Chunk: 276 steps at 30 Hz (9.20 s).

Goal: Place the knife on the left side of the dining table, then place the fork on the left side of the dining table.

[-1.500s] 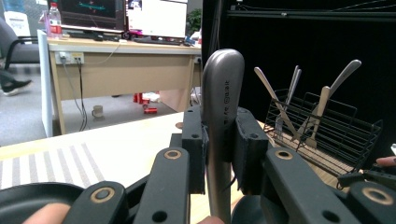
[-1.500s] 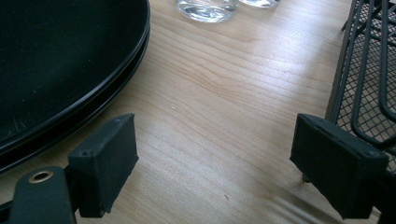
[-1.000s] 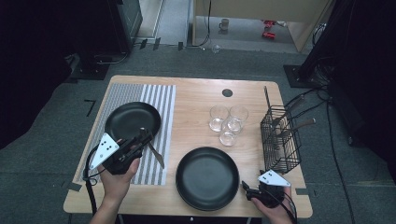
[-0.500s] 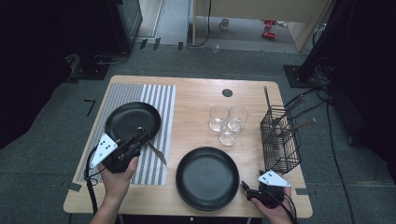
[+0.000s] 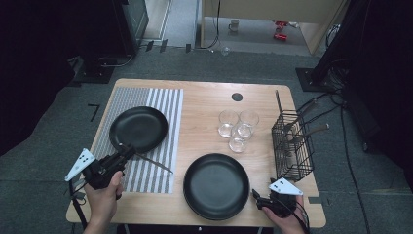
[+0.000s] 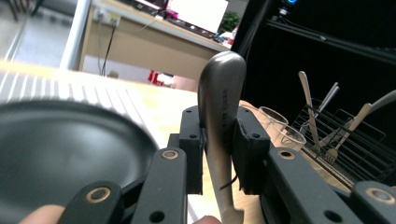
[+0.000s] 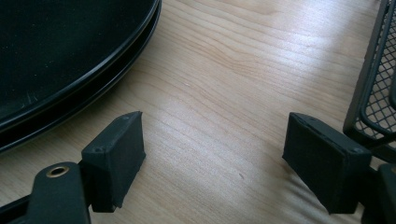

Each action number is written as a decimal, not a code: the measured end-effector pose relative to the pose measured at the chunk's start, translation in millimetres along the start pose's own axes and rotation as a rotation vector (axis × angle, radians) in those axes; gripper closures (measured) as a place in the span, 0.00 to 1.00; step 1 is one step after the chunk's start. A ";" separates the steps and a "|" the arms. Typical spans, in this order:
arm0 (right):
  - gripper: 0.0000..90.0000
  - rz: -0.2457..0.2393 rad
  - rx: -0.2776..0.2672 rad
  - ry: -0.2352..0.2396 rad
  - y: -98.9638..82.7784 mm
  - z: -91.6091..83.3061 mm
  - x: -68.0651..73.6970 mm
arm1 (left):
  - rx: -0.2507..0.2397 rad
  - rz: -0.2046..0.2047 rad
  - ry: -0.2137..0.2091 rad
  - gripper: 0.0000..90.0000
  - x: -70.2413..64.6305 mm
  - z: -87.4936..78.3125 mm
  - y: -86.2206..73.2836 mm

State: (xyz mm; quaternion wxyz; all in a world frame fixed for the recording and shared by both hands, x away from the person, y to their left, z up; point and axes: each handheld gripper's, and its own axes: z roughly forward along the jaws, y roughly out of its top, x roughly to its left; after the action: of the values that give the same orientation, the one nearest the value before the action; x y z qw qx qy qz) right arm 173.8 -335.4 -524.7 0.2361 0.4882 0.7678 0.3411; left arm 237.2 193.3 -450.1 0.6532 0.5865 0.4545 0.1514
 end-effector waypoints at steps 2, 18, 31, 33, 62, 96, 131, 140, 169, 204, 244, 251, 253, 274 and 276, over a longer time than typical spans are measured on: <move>0.22 0.000 0.000 0.000 0.0 0.0 0.1 | 0.012 -0.024 0.016 0.83 8.9 -8.6 -5.0; 0.24 0.008 0.005 0.014 0.5 0.5 -0.6 | 0.082 -0.417 0.039 0.79 72.7 -25.9 -37.0; 0.24 0.011 0.004 0.017 0.5 0.7 -1.2 | 0.195 -0.449 0.262 0.82 92.2 -21.8 -45.2; 0.24 0.012 0.004 0.019 0.6 0.8 -1.4 | 0.202 -0.461 0.279 0.78 96.1 -20.9 -44.5; 0.24 0.023 0.008 0.028 0.7 1.1 -2.9 | 0.397 -0.021 0.445 0.73 74.4 -14.4 -31.4; 0.23 0.003 -0.020 -0.006 0.5 -0.8 0.8 | 0.343 0.092 0.097 0.49 11.2 18.6 -47.5; 0.31 0.027 -0.379 -0.188 83.1 -71.2 13.7 | 0.445 0.119 0.113 0.12 2.5 40.9 -56.5; 0.39 0.088 -0.392 -0.272 110.0 -70.5 -12.4 | 0.461 0.139 0.117 0.12 0.4 43.6 -58.5; 0.94 0.050 -0.328 -0.549 136.9 -28.8 -26.6 | 0.498 0.139 0.158 0.16 1.9 46.7 -62.1; 0.98 0.168 -0.665 -0.487 144.1 -118.0 -29.4 | 0.467 0.165 0.128 0.16 -12.9 47.0 -60.8; 0.98 0.110 -0.746 -0.310 192.0 -104.9 32.2 | 0.311 0.226 0.036 0.17 -64.0 81.7 -52.6; 0.98 0.100 -0.743 -0.245 199.6 -91.7 55.4 | 0.305 0.246 -0.013 0.17 -88.9 103.5 -53.5; 0.98 0.093 -0.743 -0.229 201.3 -87.8 60.5 | 0.310 0.250 -0.031 0.17 -96.1 110.7 -54.9; 0.98 0.135 -0.708 -0.025 205.0 -51.0 110.9 | 0.240 0.307 -0.085 0.47 -148.9 158.5 -55.3; 0.98 0.140 -0.704 -0.019 203.9 -49.0 113.2 | 0.234 0.311 -0.058 0.52 -149.7 160.0 -55.9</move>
State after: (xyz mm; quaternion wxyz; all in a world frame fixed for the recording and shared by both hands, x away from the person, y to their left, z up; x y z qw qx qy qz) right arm 213.1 -187.4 -342.1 0.3729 0.4316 0.5658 0.5954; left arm 260.9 -31.5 -454.4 0.5620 0.7256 0.3541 0.1797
